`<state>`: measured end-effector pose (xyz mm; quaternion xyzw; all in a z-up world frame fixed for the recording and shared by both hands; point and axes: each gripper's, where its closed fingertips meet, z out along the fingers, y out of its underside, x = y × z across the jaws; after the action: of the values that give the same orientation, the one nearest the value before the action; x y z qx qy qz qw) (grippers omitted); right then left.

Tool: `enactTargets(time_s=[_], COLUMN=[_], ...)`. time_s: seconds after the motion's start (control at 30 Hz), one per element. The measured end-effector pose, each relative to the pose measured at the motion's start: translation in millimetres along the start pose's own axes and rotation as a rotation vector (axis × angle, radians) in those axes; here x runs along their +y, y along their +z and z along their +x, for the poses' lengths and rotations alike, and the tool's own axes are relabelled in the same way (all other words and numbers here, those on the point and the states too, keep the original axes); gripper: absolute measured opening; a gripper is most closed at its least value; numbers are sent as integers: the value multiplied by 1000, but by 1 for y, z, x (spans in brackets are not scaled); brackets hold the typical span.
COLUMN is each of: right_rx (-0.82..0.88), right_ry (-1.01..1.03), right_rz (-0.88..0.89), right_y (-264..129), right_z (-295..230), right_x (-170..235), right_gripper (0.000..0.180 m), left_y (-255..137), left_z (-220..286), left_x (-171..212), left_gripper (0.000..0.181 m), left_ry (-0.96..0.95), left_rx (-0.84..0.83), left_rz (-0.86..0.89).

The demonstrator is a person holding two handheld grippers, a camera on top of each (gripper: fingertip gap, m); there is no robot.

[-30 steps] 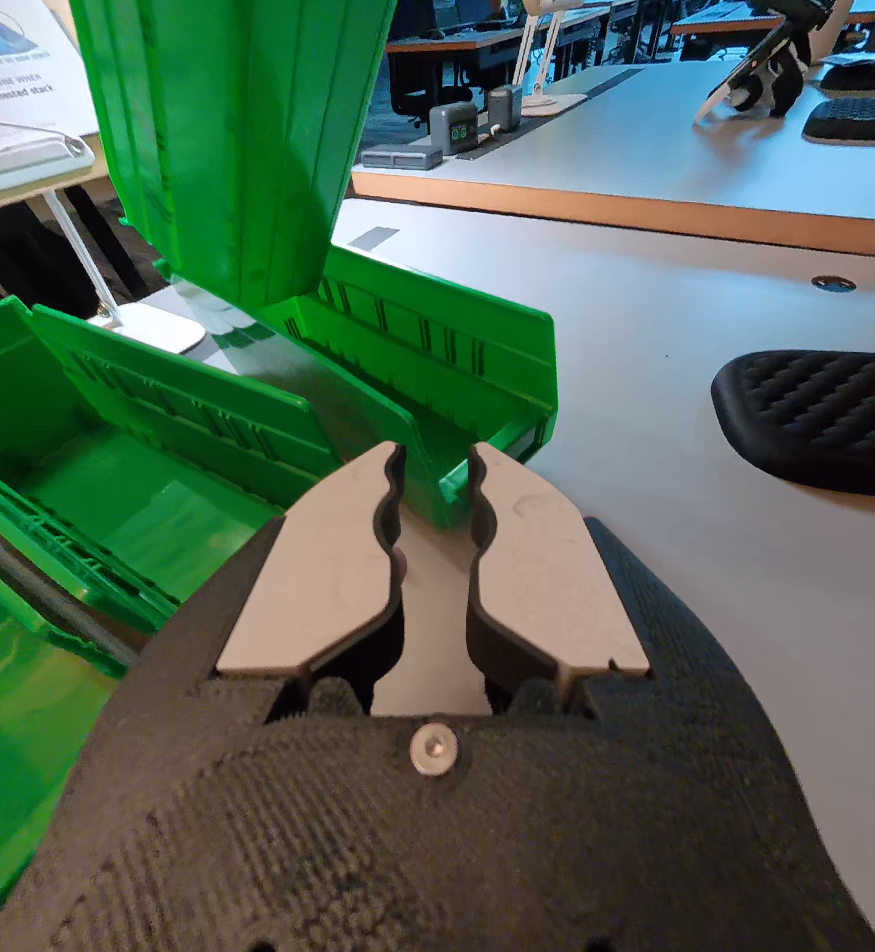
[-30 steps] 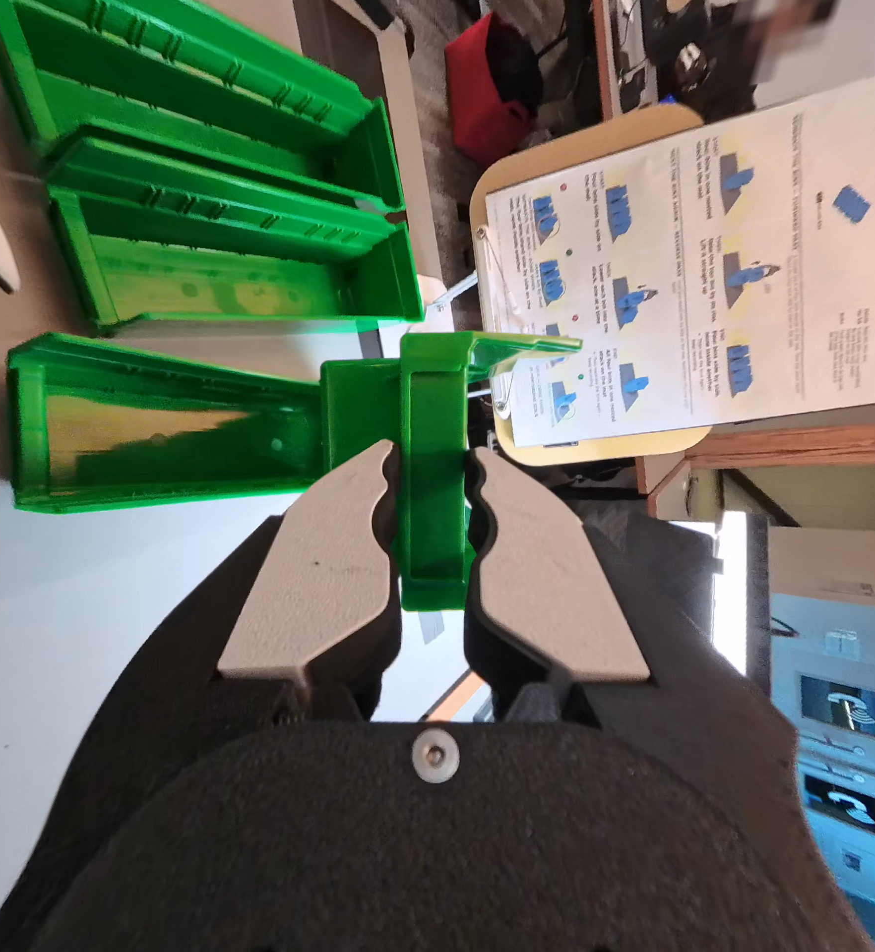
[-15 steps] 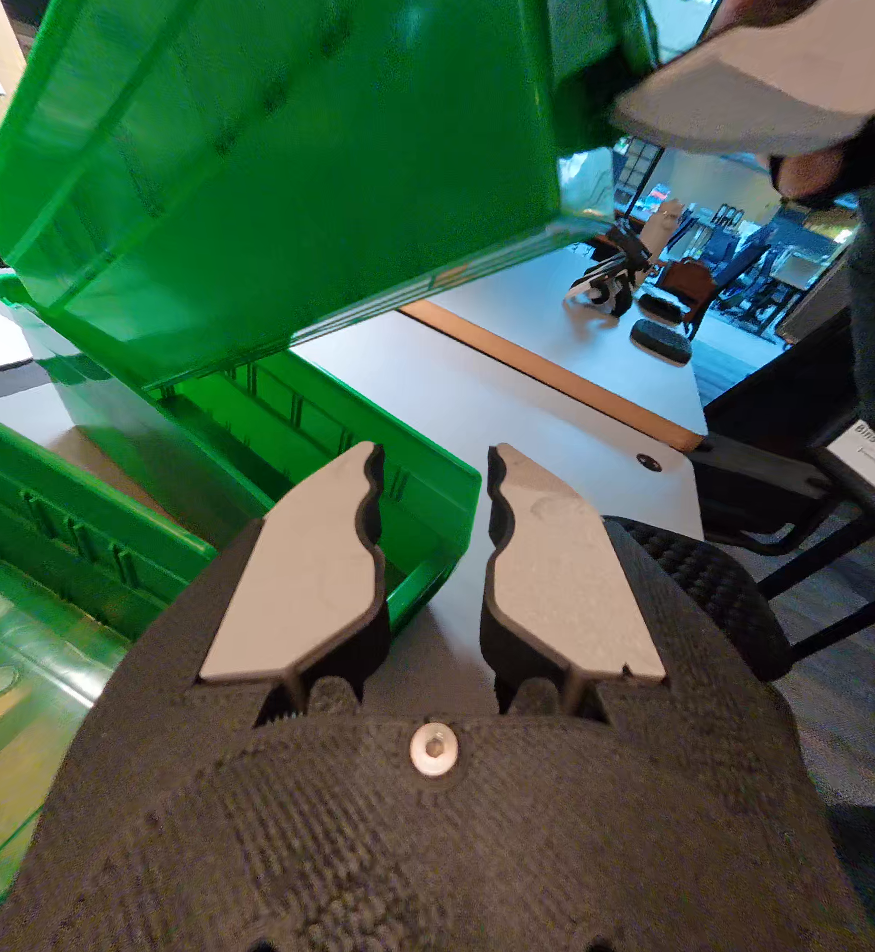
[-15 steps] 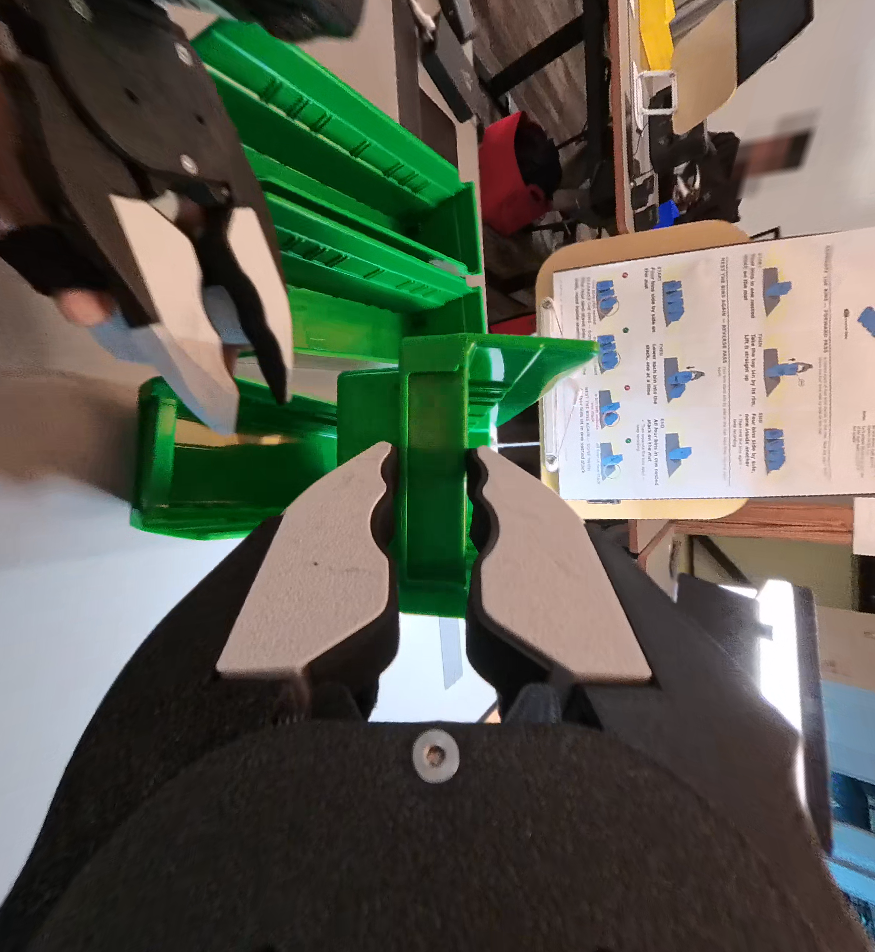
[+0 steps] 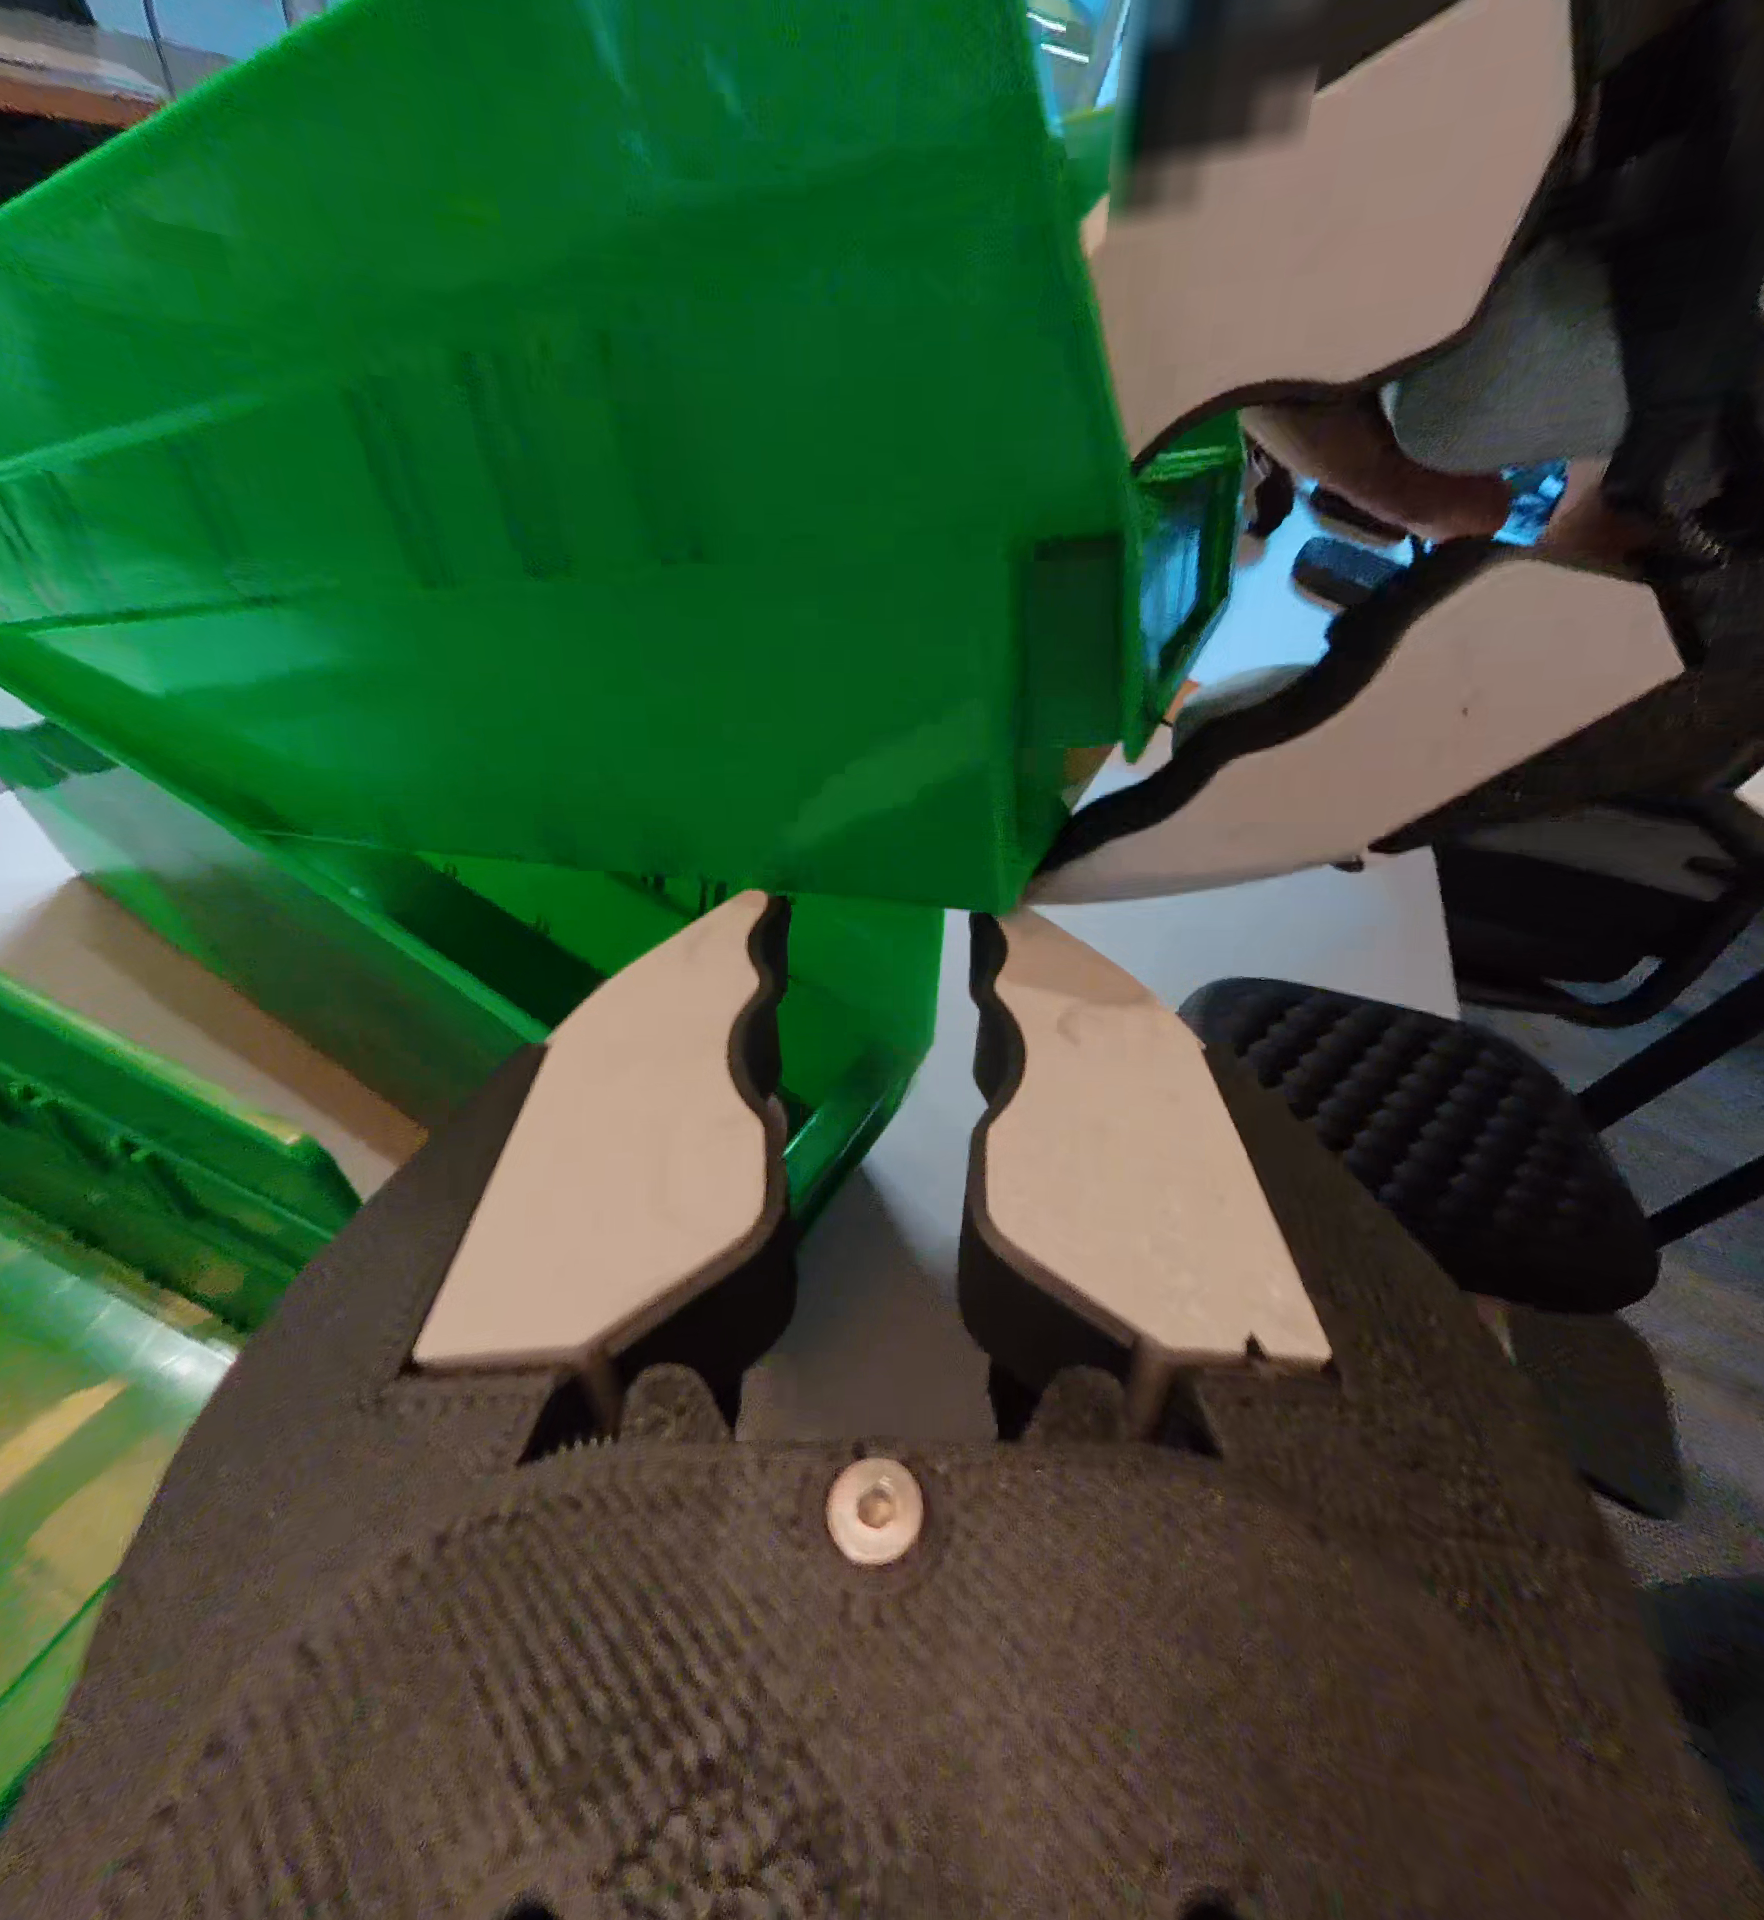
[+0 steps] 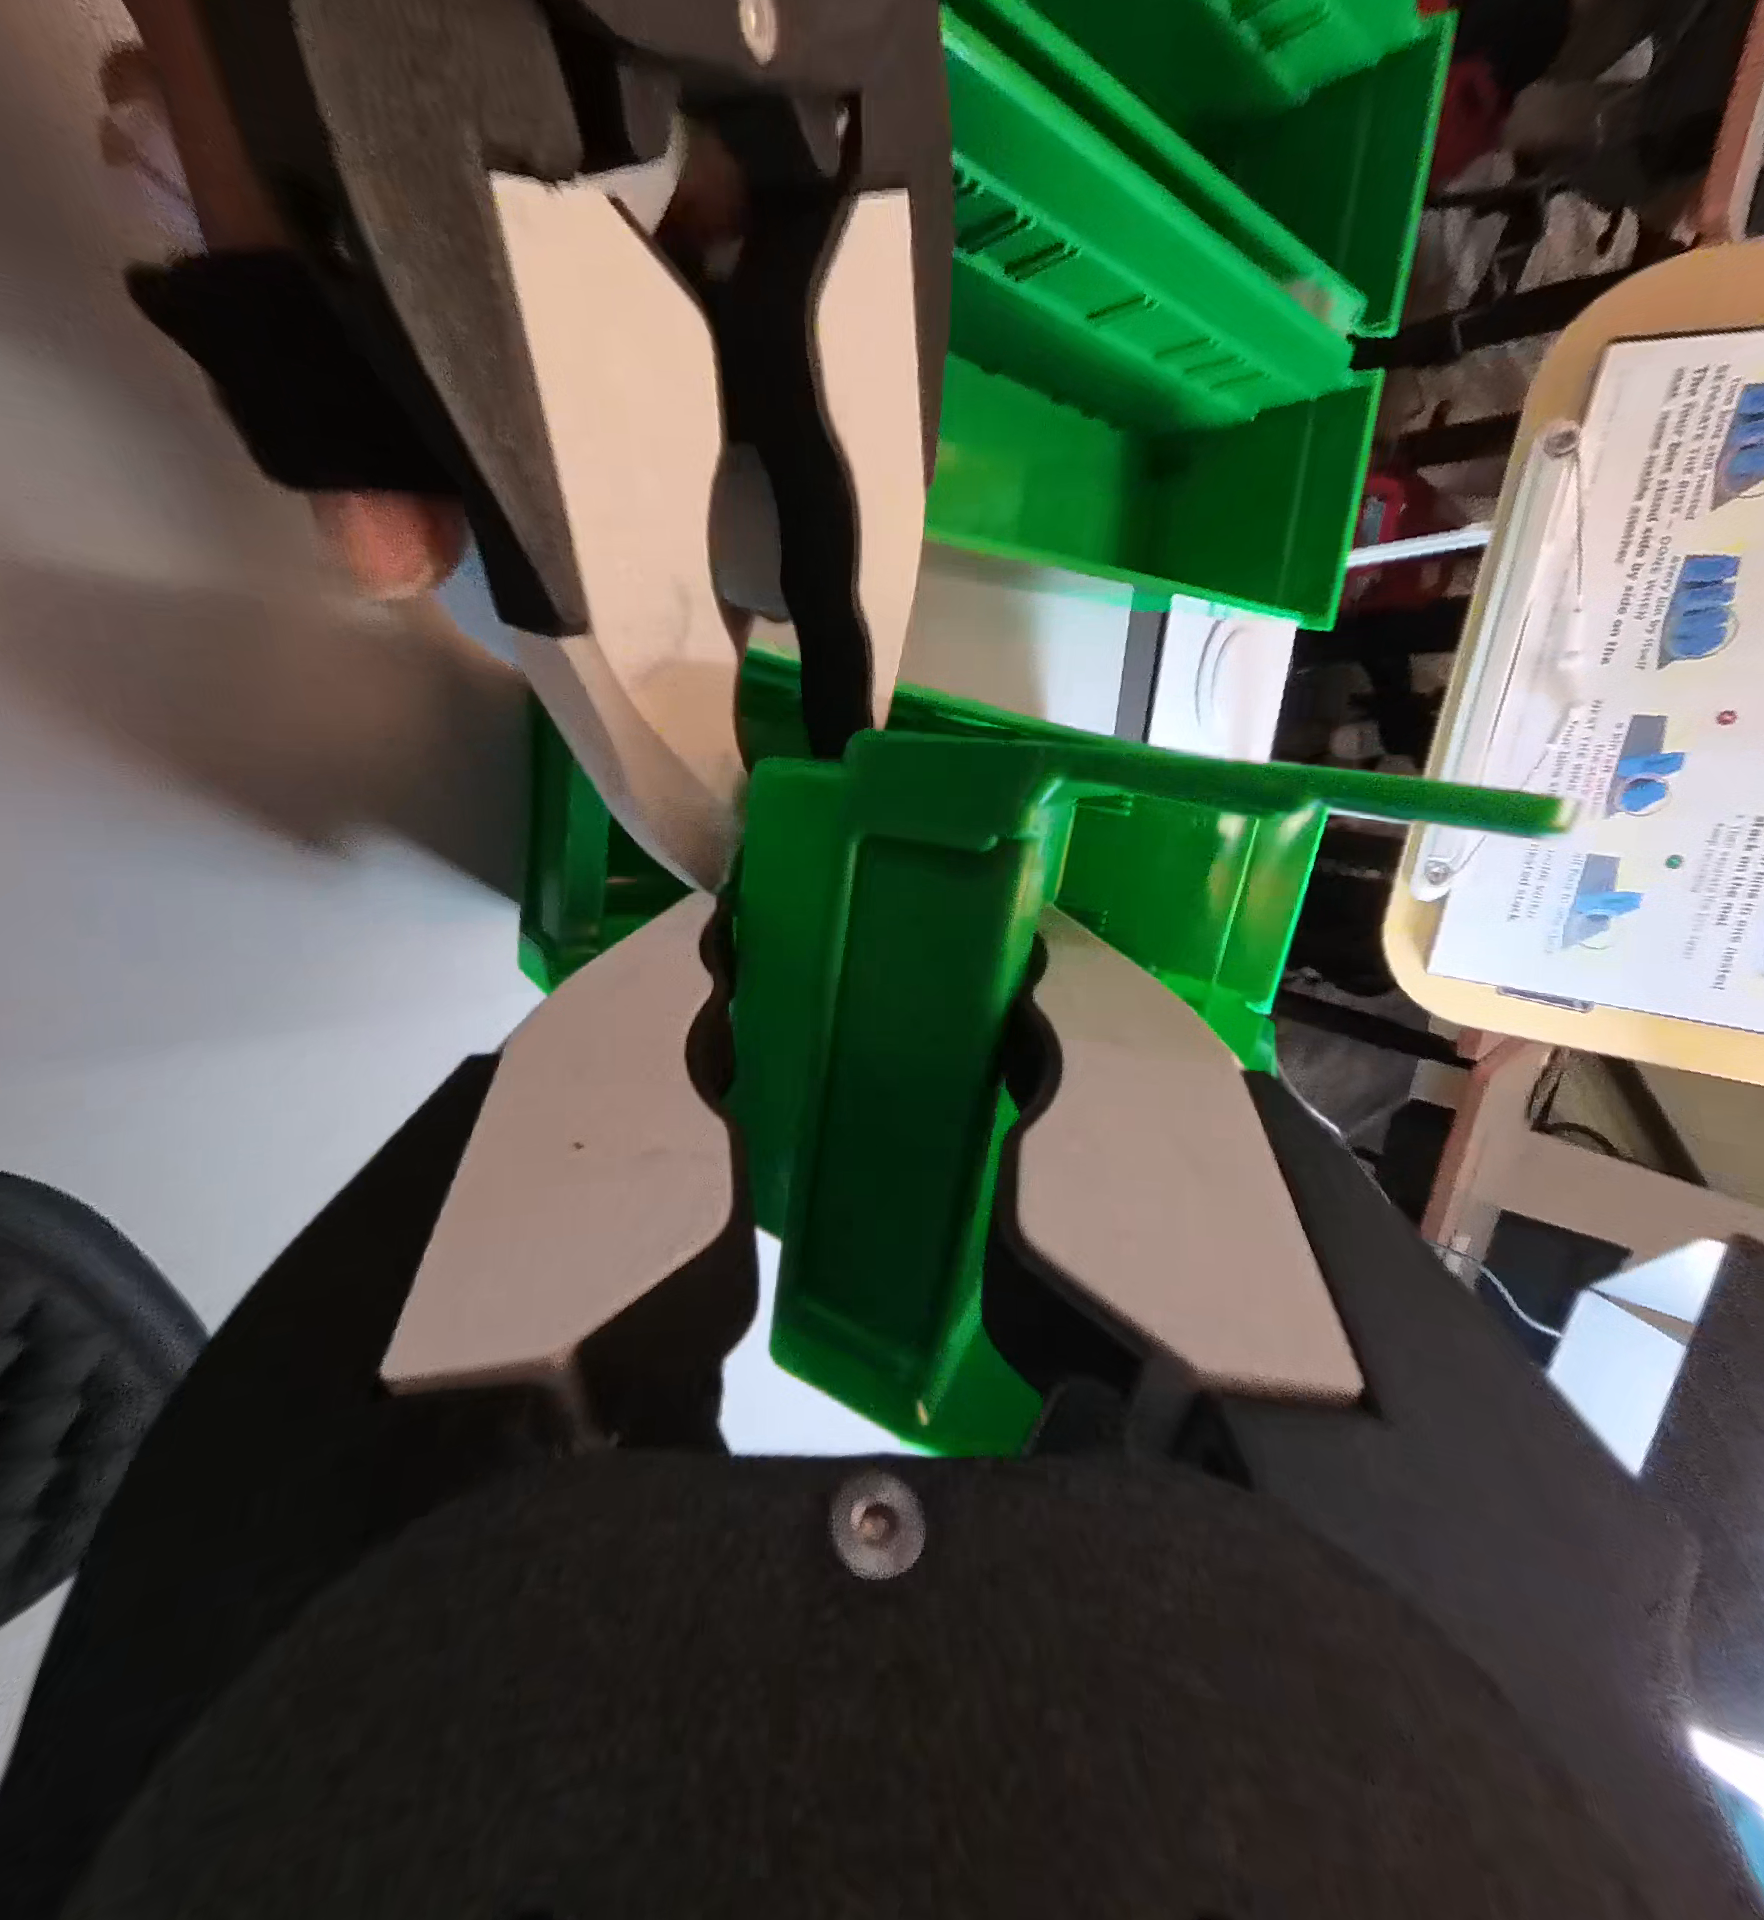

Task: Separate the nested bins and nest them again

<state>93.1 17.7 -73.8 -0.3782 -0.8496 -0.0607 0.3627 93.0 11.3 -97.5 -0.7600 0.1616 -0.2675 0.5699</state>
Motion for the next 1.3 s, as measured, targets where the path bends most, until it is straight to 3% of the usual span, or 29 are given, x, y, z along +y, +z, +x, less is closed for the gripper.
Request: enactTargets(time_s=[0.03, 0.3, 0.47, 0.67, 0.93, 1.1, 1.3], right_rx=[1, 68, 251, 421, 377, 297, 275], right_ry=[-3, -35, -58, -48, -21, 18, -125], right_rz=[-13, -4, -23, -97, -221, -212, -189], right_y=[2, 5, -19, -42, 18, 65, 93], right_z=[0, 6, 44, 72, 10, -40, -60], right_x=[0, -6, -2, 49, 143, 170, 189], right_gripper=[50, 51, 50, 51, 50, 51, 48], left_y=[-2, -39, -68, -121, -183, -210, -220], left_z=[-1, -8, -16, -34, -71, -84, -96], left_x=[0, 13, 19, 11, 15, 21, 33], left_gripper=[35, 39, 41, 43, 50, 51, 51], left_ry=[14, 126, 179, 296, 258, 241, 204], left_rx=[-14, -85, -135, -297, -512, -592, -626], left_rz=[7, -18, -32, 43, 85, 95, 82])
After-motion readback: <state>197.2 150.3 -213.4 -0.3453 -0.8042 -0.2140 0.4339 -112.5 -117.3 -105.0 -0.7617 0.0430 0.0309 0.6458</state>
